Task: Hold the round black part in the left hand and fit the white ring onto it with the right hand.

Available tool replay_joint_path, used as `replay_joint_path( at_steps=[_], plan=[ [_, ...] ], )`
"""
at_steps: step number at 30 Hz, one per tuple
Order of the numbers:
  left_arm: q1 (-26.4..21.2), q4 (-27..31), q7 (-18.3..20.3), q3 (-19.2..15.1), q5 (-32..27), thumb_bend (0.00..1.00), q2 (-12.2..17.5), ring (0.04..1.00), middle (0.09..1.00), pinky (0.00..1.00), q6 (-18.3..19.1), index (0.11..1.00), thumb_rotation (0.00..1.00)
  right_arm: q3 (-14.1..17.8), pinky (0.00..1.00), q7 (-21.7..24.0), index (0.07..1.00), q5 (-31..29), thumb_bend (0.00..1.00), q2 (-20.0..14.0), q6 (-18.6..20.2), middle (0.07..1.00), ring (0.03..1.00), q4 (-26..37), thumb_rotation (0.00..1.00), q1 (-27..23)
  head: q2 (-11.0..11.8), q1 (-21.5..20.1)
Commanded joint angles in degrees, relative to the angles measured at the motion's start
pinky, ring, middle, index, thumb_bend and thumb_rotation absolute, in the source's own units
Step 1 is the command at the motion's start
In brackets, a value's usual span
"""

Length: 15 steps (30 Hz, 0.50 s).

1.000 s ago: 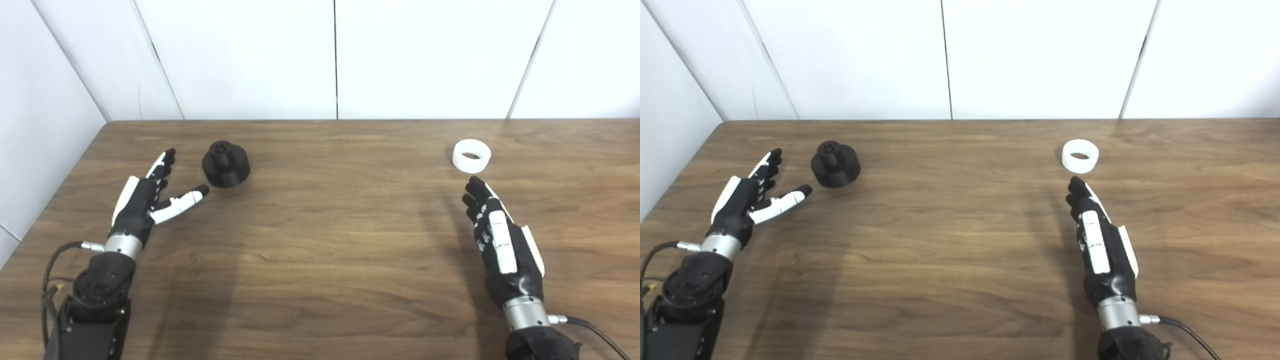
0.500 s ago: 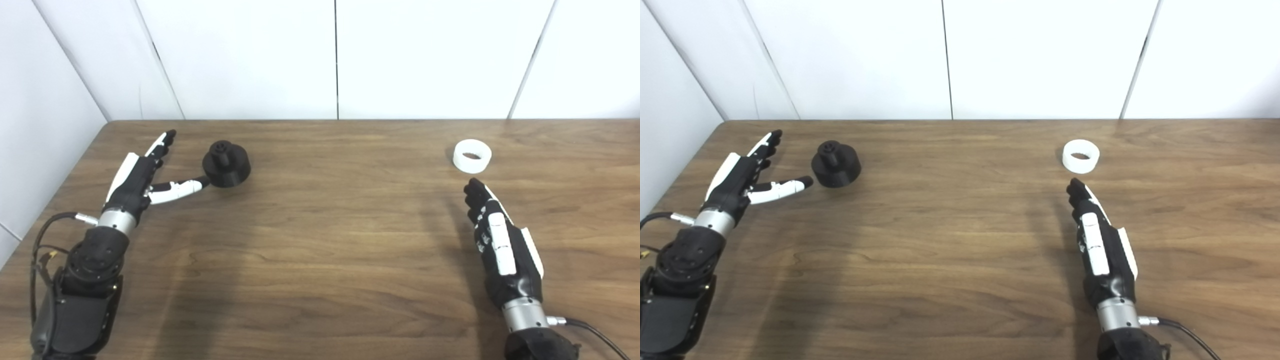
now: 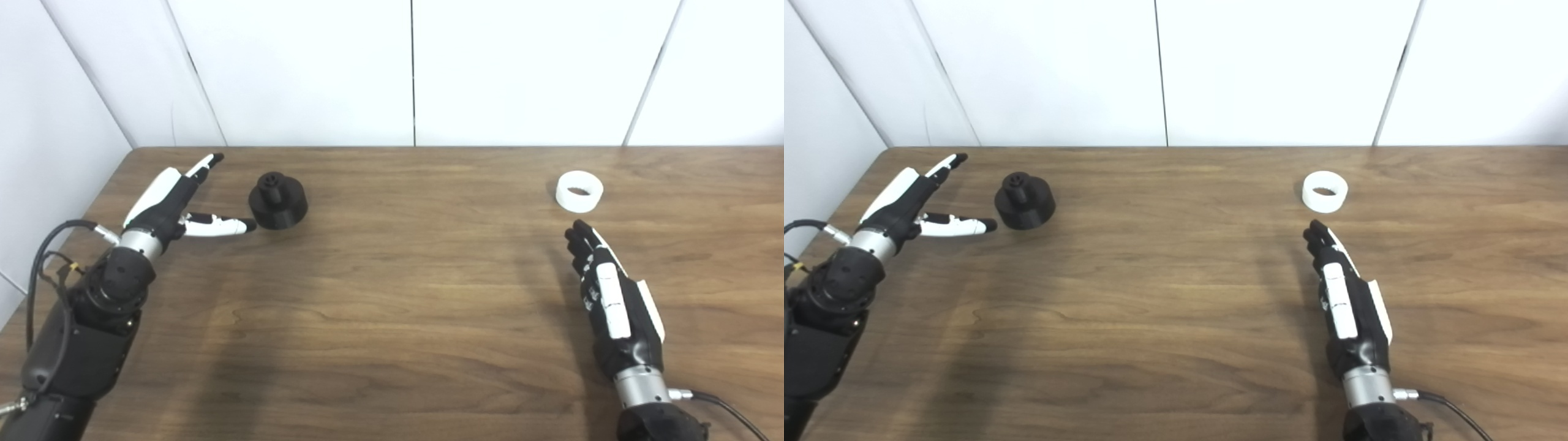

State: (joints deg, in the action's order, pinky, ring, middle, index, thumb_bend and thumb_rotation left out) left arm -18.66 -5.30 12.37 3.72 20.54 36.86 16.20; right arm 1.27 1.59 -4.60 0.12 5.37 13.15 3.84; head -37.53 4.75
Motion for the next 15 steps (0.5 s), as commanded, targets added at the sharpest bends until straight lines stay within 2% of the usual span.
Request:
replay_joint_path(
  at_steps=[1, 5, 15],
  plan=[
    [-3.2, 0.1, 0.1, 0.0, 1.7, 0.98, 2.5, 1.000, 1.000, 0.95, -1.5, 0.974, 0.30, -0.3, 1.00, 0.1, 0.905, -0.1, 0.53, 0.4, -3.1, 0.902, 0.949, 1.0, 0.91, 2.7, 0.0, 0.0],
    [-4.1, -1.6, 0.9, 0.7, 2.4, 0.99, 2.4, 1.000, 1.000, 0.97, -1.4, 0.970, 0.29, -0.1, 1.00, 0.2, 0.909, -0.3, 0.53, 0.2, -3.3, 0.904, 0.950, 0.9, 0.91, 2.9, 0.1, 0.2],
    [-5.5, -5.0, 1.7, 3.2, 5.7, 0.97, 4.0, 1.000, 0.989, 0.96, -4.7, 0.935, 0.30, 0.2, 1.00, 0.6, 0.920, -0.5, 0.53, -0.5, -3.4, 0.912, 0.954, 0.8, 0.91, 3.1, 0.2, 0.8]
  ],
)
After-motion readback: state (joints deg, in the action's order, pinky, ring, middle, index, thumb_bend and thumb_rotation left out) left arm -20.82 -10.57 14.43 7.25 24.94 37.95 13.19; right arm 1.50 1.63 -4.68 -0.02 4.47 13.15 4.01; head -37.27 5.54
